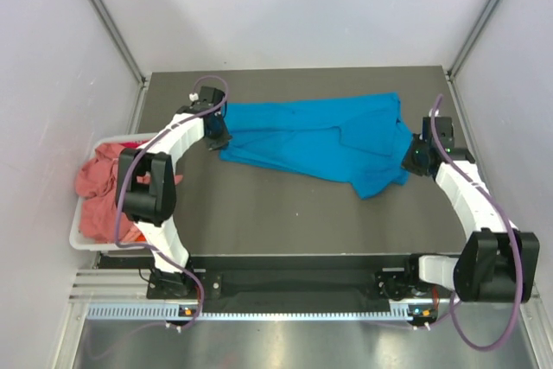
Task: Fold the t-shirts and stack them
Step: Fold the tshirt
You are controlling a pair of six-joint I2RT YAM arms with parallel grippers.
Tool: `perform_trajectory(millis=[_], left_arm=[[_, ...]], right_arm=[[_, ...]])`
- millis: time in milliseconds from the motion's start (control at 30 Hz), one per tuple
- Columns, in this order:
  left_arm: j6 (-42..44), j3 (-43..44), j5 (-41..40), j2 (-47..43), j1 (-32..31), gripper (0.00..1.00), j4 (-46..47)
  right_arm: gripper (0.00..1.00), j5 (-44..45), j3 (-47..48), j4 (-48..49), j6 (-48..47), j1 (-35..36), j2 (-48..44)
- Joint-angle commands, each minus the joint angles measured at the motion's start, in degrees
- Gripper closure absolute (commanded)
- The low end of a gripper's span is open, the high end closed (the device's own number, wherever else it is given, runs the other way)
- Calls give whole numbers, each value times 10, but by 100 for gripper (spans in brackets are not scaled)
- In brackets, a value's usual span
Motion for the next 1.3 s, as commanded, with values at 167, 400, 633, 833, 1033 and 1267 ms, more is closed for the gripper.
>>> perform_trajectory(millis=[167, 400, 633, 833, 1033, 1267], left_arm=[[-3, 74, -22, 56, 4, 100, -27], [-3, 121, -22, 93, 14, 100, -33], [-6, 157, -17, 125, 29, 100, -31], [-7, 167, -7, 144, 43, 100, -23], [-6, 173, 5, 151, 49, 100, -12], [-10, 190, 11, 164, 54, 100, -16]], right_arm=[[100, 37, 117, 1, -45, 23, 97], [100, 70, 211, -15, -56, 40, 171], [100, 107, 314, -41, -77, 57, 239], [100, 127, 371, -46, -87, 59, 289], [100, 139, 425, -58, -95, 60, 328], [100, 132, 450, -69, -89, 60, 336]])
